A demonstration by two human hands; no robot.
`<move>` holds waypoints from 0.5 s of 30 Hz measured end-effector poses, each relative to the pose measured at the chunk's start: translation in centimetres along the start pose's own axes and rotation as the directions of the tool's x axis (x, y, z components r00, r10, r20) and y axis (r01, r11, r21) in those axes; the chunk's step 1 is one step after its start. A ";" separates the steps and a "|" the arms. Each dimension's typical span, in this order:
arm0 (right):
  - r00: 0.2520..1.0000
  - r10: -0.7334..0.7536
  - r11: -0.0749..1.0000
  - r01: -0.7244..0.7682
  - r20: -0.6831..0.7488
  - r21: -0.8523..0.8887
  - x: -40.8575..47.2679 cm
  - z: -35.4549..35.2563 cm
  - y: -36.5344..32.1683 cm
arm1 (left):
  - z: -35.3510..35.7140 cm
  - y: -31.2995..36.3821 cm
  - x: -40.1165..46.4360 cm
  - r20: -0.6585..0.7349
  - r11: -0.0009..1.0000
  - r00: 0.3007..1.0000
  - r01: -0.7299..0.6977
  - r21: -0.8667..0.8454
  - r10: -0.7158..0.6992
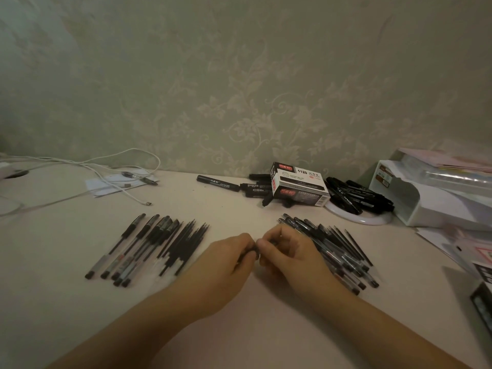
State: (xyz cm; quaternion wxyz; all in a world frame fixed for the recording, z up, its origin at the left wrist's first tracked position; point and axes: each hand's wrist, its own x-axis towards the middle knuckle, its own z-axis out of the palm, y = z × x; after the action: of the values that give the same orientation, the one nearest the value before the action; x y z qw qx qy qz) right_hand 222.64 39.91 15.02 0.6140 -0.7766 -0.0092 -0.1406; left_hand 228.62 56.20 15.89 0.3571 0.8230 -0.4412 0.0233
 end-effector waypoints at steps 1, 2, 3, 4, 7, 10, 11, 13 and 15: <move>1.000 0.007 1.000 -0.007 0.006 0.006 0.0 0.0 0.0 | 0.0 -0.1 0.1 0.010 1.000 1.000 0.000 -0.008 0.000; 1.000 0.011 1.000 -0.011 0.013 0.010 0.0 0.0 0.0 | 0.1 -0.3 0.1 0.022 1.000 1.000 -0.005 0.003 0.005; 1.000 0.014 1.000 -0.014 0.020 0.011 0.0 0.0 0.0 | 0.0 -0.4 0.2 0.034 0.999 0.999 -0.014 0.031 0.013; 1.000 0.015 1.000 -0.015 0.025 0.012 -0.1 0.0 -0.1 | 0.0 -0.5 0.3 0.043 0.997 0.999 -0.023 0.068 0.020; 1.000 0.014 1.000 -0.014 0.026 0.007 -0.1 0.1 -0.1 | -0.2 -0.7 0.3 0.057 0.988 0.998 -0.036 0.153 0.027; 1.000 0.012 1.000 -0.012 0.012 0.007 0.0 0.1 0.0 | -0.2 -0.5 0.3 0.056 0.977 0.998 -0.040 0.208 0.028; 1.000 0.011 1.000 -0.011 0.009 0.008 0.0 0.0 0.0 | -0.2 -0.5 0.4 0.050 0.973 0.999 -0.032 0.228 0.021; 1.000 0.012 1.000 -0.012 0.000 0.007 0.1 0.0 0.0 | 0.0 -0.5 0.4 0.042 0.963 0.999 -0.003 0.270 -0.008; 1.000 0.015 1.000 -0.014 -0.005 0.008 0.1 0.0 0.1 | 0.2 -0.4 0.4 0.040 0.955 0.999 0.017 0.296 -0.030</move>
State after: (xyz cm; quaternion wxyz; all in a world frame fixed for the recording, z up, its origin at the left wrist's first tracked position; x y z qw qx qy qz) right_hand 222.79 39.87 14.98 0.6181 -0.7739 -0.0027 -0.1379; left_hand 229.11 55.89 15.69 0.2203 0.8727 -0.4307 0.0665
